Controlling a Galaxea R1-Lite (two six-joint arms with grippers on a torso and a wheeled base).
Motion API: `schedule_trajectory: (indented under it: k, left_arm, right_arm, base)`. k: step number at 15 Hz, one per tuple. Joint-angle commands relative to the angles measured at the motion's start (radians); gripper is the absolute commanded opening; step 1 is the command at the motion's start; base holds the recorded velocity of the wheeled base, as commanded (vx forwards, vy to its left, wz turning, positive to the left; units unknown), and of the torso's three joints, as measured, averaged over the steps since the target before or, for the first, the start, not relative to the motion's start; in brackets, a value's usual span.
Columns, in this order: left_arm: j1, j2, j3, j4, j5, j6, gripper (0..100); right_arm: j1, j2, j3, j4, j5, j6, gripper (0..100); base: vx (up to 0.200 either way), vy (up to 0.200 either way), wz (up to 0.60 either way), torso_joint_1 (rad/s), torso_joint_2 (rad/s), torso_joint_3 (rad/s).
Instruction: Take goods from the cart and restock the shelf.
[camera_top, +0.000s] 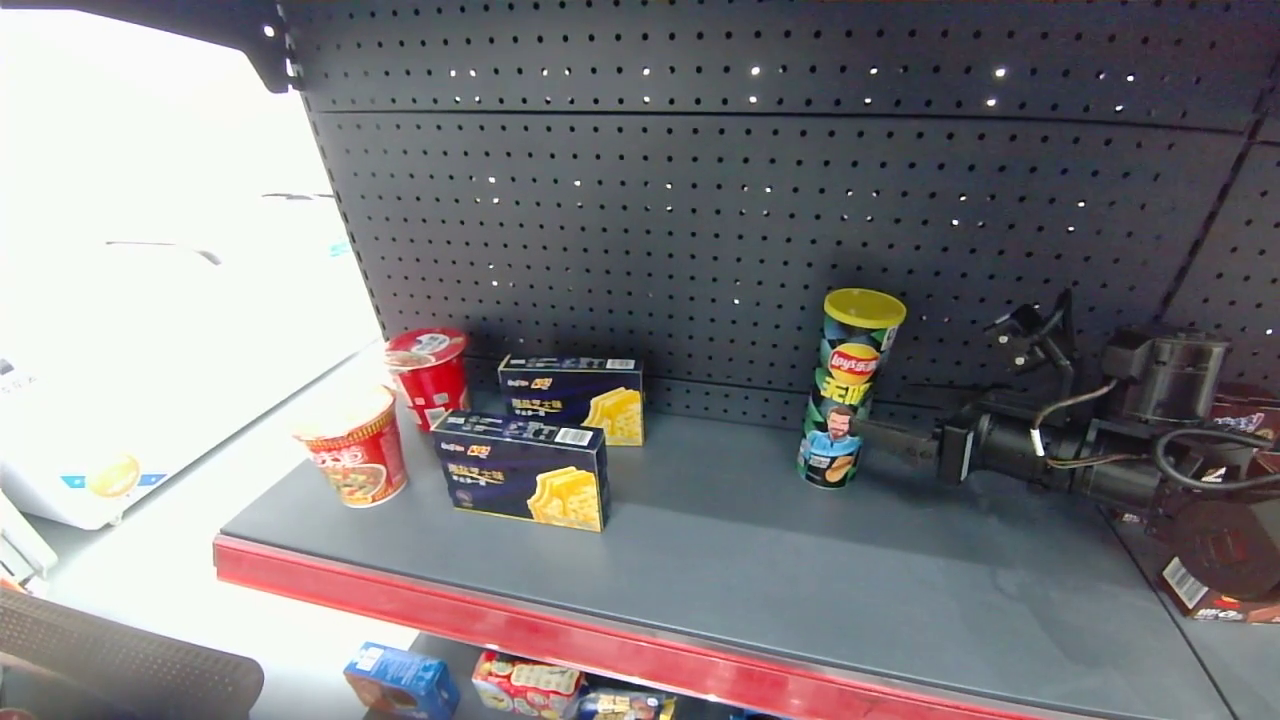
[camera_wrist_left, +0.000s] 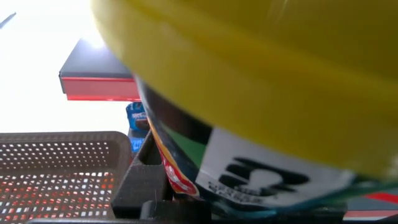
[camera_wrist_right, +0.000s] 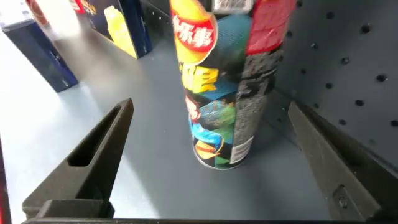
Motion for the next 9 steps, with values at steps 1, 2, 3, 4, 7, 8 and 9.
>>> schedule_trajectory:
  k: [1, 2, 3, 4, 7, 8, 9]
  left_arm:
    - [0.000, -0.001, 0.002, 0.000, 0.000, 0.000, 0]
    - [0.000, -0.004, 0.004, 0.002, 0.000, 0.000, 0]
    - [0.001, -0.010, 0.004, 0.002, 0.000, 0.000, 0]
    - [0.001, -0.029, 0.005, 0.016, 0.000, 0.000, 0]
    - [0.001, -0.050, 0.004, 0.049, 0.002, 0.000, 0]
    - [0.001, -0.058, 0.004, 0.057, 0.002, 0.000, 0]
    - [0.001, -0.064, 0.002, 0.066, 0.002, 0.000, 0]
  right_arm:
    - [0.025, 0.006, 0.003, -0.003, -0.023, 0.001, 100]
    - [0.043, 0.012, 0.001, -0.003, -0.044, 0.001, 100]
    - [0.051, 0.023, 0.001, -0.004, -0.051, 0.001, 100]
    - [0.061, 0.040, -0.003, -0.004, -0.067, 0.001, 100]
    - [0.063, 0.080, -0.014, -0.010, -0.072, 0.001, 100]
    - [0.063, 0.095, -0.020, -0.012, -0.098, 0.001, 100]
    - [0.064, 0.109, -0.029, -0.015, -0.113, 0.001, 100]
  base:
    - [0.000, 0.000, 0.00, 0.000, 0.00, 0.000]
    - [0.000, 0.000, 0.00, 0.000, 0.00, 0.000]
    - [0.000, 0.000, 0.00, 0.000, 0.00, 0.000]
    - [0.000, 0.000, 0.00, 0.000, 0.00, 0.000]
    - [0.000, 0.000, 0.00, 0.000, 0.00, 0.000]
    - [0.000, 0.000, 0.00, 0.000, 0.00, 0.000]
    - [0.000, 0.000, 0.00, 0.000, 0.00, 0.000]
